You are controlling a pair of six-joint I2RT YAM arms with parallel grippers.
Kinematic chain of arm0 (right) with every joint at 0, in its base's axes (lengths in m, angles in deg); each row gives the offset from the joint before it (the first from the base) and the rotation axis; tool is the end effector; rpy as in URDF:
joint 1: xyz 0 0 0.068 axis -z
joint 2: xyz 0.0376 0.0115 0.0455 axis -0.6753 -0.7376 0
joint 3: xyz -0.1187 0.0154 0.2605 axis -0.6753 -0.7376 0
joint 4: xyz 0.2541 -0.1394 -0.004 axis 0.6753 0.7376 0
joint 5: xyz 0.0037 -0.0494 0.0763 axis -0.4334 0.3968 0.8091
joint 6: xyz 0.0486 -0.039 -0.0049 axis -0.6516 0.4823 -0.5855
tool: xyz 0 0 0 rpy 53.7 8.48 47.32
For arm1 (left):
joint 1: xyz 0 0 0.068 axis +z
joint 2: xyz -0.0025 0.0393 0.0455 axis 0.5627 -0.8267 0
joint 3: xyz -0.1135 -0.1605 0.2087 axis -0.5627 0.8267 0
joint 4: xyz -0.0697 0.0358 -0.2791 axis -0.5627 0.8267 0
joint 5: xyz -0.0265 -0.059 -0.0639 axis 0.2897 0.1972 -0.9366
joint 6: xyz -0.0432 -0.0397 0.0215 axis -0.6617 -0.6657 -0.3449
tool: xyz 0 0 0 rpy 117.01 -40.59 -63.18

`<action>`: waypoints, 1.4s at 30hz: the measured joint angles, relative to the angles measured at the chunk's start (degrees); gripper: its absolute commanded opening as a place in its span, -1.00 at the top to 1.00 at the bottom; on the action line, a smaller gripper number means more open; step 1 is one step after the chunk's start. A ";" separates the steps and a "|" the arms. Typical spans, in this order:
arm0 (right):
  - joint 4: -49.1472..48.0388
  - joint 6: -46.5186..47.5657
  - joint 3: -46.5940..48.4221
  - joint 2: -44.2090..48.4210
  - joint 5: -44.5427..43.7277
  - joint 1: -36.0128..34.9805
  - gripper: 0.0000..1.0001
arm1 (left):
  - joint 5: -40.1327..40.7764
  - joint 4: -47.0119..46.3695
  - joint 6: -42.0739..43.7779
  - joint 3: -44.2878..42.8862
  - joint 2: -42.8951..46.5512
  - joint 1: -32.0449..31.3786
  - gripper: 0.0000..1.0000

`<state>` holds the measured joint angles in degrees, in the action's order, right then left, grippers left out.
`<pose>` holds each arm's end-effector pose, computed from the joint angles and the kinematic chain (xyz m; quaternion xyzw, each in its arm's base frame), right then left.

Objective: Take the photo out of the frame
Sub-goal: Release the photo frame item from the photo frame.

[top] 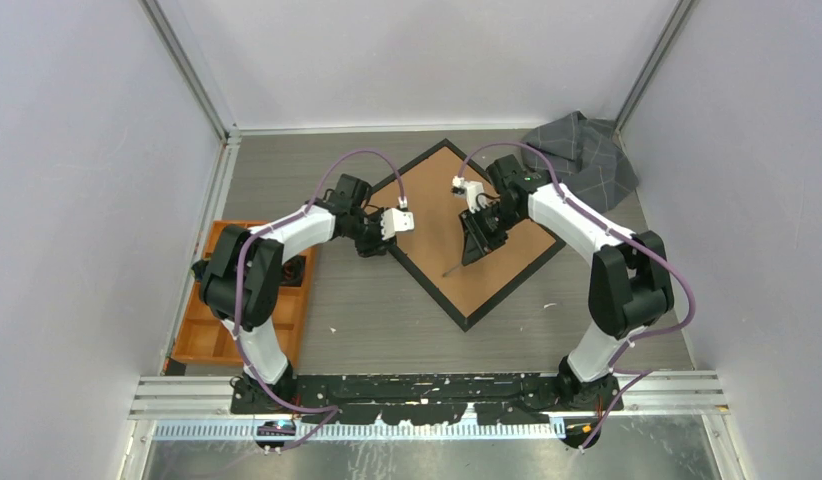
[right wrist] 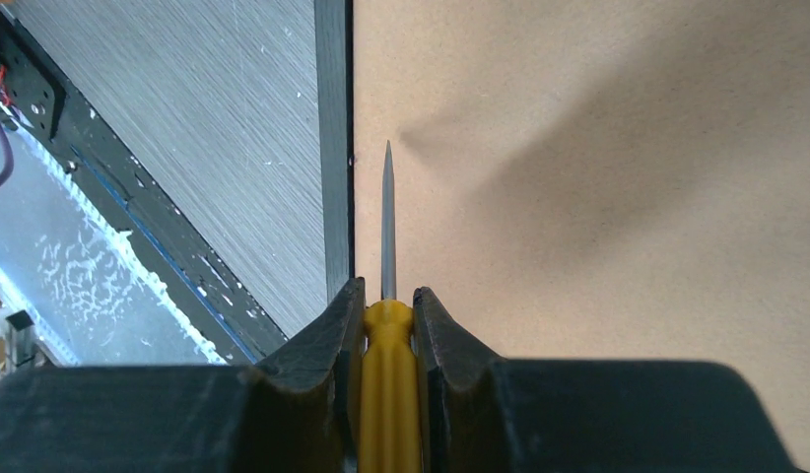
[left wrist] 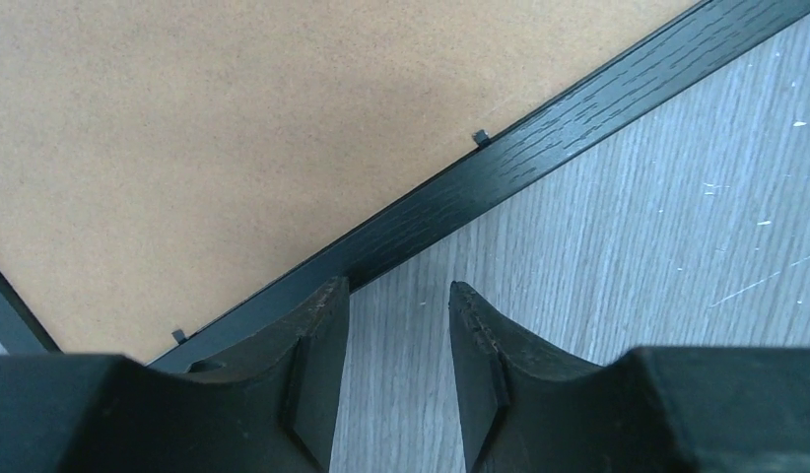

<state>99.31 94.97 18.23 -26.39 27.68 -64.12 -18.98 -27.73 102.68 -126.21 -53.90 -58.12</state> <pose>0.3275 0.1574 0.2382 -0.3169 0.8941 0.2884 0.1305 0.3504 -0.1805 0.1653 0.6309 0.6912 -0.1722 0.3077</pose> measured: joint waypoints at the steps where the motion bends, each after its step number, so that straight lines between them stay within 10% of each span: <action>1: 0.22 0.22 -0.02 -0.92 0.24 0.00 0.99 | -0.26 0.02 -0.07 0.07 0.09 0.00 0.09; 42: 0.15 4.44 -1.53 -0.63 -0.09 -4.50 0.99 | 2.82 2.49 -3.96 -0.81 -0.04 -2.75 0.20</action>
<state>99.46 99.41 16.70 -27.02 27.59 -68.63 -16.16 -25.24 98.72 -127.01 -53.94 -60.87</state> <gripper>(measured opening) 0.244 0.410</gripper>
